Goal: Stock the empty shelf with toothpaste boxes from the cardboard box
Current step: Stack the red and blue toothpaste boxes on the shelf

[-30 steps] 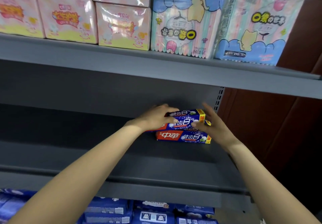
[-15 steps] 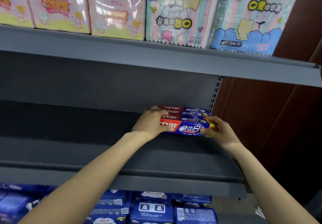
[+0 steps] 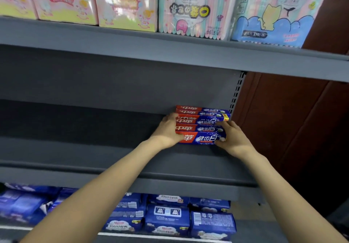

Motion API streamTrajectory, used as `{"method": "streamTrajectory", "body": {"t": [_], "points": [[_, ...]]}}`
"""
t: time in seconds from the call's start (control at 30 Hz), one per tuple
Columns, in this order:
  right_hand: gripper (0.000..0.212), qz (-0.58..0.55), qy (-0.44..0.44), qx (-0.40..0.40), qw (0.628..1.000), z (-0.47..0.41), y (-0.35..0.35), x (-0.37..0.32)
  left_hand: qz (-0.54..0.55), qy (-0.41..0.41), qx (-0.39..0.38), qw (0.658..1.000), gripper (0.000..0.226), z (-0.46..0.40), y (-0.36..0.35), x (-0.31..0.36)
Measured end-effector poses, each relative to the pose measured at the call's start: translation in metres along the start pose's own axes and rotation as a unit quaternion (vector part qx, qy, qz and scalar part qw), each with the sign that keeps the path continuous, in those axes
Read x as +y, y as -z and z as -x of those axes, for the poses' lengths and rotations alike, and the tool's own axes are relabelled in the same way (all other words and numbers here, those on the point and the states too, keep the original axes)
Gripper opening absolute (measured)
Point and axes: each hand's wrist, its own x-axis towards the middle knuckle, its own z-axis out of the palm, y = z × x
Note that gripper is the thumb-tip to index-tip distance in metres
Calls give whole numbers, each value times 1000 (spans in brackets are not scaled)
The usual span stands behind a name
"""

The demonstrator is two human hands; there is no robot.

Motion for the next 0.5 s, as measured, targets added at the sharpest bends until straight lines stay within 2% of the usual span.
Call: {"method": "streamTrajectory", "body": {"t": [0.3,0.4,0.5], "points": [[64,44,-32,22,998,5,0,-21,-11,3,-16,1000,61,2,5,10],[52,-36,9,49,998,17,-1,-46,-69,-4,21,997,49,12,21,7],[40,-52,88,67,993,31,-8,-83,-181,-43,94,978,36,38,41,-3]]}}
